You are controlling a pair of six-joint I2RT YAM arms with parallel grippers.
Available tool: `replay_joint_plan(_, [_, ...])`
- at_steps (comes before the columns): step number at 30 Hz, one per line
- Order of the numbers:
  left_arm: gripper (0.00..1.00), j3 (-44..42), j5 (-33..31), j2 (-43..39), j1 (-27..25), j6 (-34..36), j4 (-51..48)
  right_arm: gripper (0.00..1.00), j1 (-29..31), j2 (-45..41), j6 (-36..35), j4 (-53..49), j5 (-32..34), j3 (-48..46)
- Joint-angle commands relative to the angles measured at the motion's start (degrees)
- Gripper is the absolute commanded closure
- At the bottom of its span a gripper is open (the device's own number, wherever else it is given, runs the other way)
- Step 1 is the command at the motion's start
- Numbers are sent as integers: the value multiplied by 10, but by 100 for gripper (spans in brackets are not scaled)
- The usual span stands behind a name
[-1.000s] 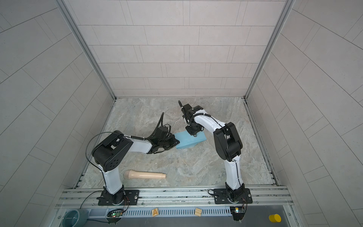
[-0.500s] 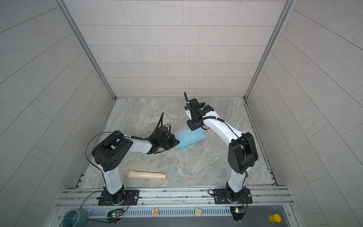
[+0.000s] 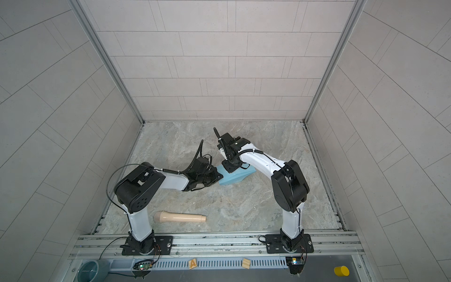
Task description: Place the letter into the envelope and seal it
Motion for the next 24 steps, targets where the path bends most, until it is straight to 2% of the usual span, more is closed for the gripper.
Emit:
replay_joint_plan(1, [96, -7, -3, 9, -3, 0, -15, 100, 2, 13, 11, -2, 9, 3])
replay_joint_plan(13, [96, -8, -1, 9, -3, 0, -14, 100, -4, 48, 1, -19, 67, -4])
replay_joint_plan(24, [96, -13, 1, 14, -2, -4, -6, 100, -58, 36, -6, -20, 77, -25])
